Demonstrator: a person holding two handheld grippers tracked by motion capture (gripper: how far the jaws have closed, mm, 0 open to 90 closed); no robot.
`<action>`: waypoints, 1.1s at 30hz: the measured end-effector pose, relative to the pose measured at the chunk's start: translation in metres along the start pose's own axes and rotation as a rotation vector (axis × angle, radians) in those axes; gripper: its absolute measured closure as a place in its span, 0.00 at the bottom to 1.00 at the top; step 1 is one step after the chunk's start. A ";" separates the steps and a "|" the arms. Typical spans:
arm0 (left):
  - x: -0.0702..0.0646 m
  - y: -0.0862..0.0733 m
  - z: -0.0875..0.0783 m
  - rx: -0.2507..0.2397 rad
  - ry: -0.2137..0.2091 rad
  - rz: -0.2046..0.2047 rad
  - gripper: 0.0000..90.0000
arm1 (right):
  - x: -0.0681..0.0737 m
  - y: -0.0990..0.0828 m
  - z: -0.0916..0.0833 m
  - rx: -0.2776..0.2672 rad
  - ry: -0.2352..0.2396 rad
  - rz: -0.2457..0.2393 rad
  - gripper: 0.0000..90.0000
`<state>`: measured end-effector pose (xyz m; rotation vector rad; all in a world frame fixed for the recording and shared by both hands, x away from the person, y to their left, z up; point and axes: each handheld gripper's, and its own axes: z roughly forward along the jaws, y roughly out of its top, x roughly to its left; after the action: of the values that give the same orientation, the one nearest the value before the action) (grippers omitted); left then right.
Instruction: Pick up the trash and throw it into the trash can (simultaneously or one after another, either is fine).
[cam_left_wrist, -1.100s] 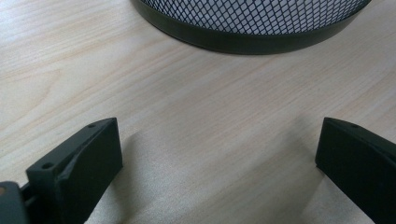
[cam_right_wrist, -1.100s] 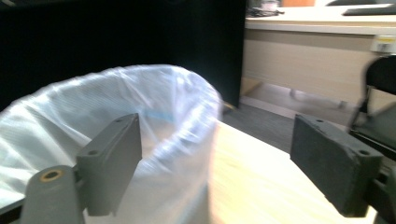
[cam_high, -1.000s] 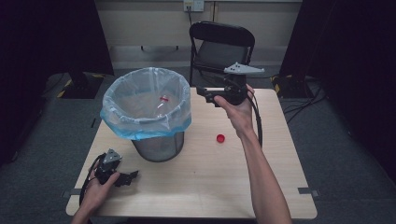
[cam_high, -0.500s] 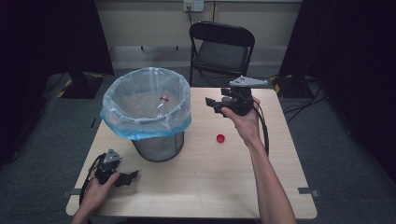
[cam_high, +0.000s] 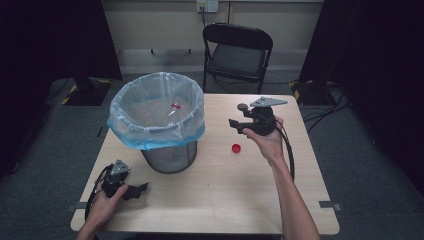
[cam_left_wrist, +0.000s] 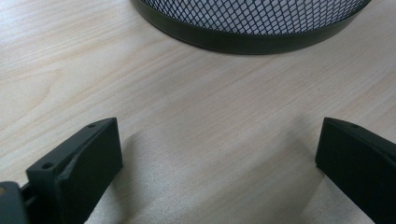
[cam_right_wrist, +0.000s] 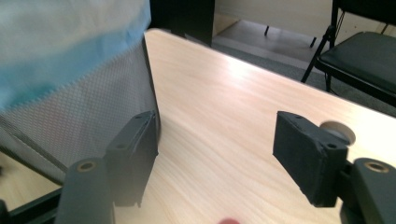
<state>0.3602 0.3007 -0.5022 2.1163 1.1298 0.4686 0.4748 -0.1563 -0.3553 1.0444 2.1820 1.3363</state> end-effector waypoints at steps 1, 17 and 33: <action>0.000 0.000 0.000 0.000 0.000 0.000 0.00 | -0.001 -0.004 0.002 0.012 -0.004 0.003 0.34; 0.000 0.000 0.000 0.001 0.000 0.001 0.00 | -0.014 -0.063 0.042 0.216 0.038 0.009 0.42; 0.000 0.000 0.000 0.000 0.001 0.000 0.00 | -0.019 -0.100 0.066 0.280 -0.001 0.045 0.54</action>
<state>0.3600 0.3006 -0.5022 2.1161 1.1304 0.4701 0.4899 -0.1587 -0.4755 1.1985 2.4077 1.0668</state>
